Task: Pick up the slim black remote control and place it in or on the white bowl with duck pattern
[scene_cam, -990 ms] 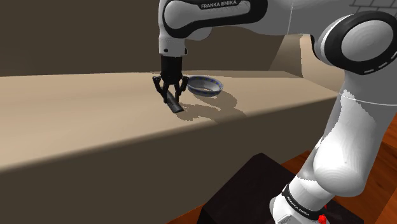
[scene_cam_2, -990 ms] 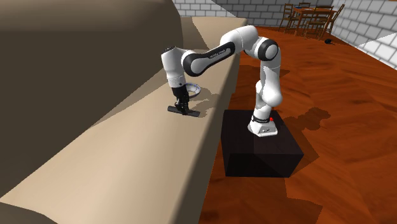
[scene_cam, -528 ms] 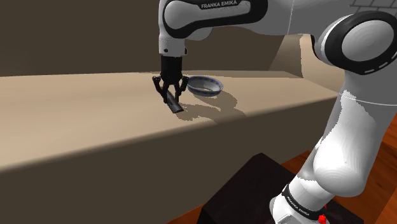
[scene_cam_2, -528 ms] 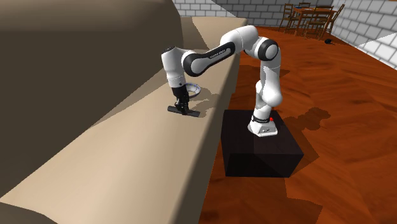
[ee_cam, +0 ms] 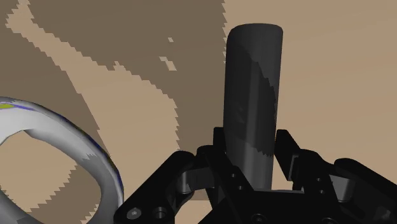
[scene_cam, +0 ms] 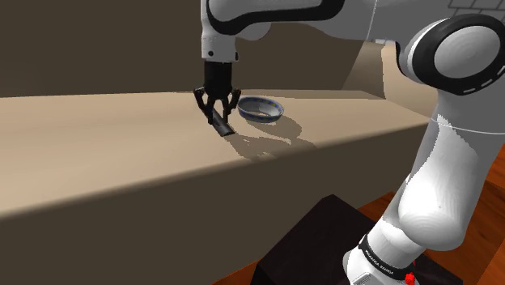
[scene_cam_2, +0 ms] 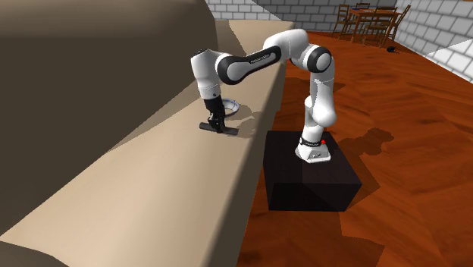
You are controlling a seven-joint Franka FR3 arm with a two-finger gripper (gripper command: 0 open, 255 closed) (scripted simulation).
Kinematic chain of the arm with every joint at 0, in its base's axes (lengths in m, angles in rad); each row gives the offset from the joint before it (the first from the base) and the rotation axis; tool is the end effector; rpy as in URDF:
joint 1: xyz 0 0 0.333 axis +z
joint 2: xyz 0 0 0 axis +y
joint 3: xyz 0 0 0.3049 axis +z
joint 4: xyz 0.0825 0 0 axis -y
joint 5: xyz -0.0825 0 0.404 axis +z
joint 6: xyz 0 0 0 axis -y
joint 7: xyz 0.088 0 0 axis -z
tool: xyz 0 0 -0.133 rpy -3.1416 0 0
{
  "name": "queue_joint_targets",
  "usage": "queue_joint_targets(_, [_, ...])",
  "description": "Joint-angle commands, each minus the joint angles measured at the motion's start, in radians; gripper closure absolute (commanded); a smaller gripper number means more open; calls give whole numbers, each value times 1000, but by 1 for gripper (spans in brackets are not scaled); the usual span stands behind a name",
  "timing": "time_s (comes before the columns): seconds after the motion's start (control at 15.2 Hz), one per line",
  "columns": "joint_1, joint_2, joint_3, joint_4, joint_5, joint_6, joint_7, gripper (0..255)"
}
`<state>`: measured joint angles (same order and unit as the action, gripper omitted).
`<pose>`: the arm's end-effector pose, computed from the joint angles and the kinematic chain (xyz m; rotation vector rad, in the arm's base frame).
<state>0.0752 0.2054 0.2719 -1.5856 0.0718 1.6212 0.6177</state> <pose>0.5822 0.2091 0.4661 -3.0587 0.4327 0.3138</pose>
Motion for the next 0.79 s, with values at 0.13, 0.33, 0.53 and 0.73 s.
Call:
queue_joint_targets(0.13, [1,1,1,56,0,-54,6,255])
queue_joint_targets(0.33, [2,6,2,102,-1,-96,11,255])
queue_joint_targets(0.53, [4,13,2,152,-3,-139,16,255])
queue_joint_targets(0.73, [6,22,3,205,-5,-183,22,255])
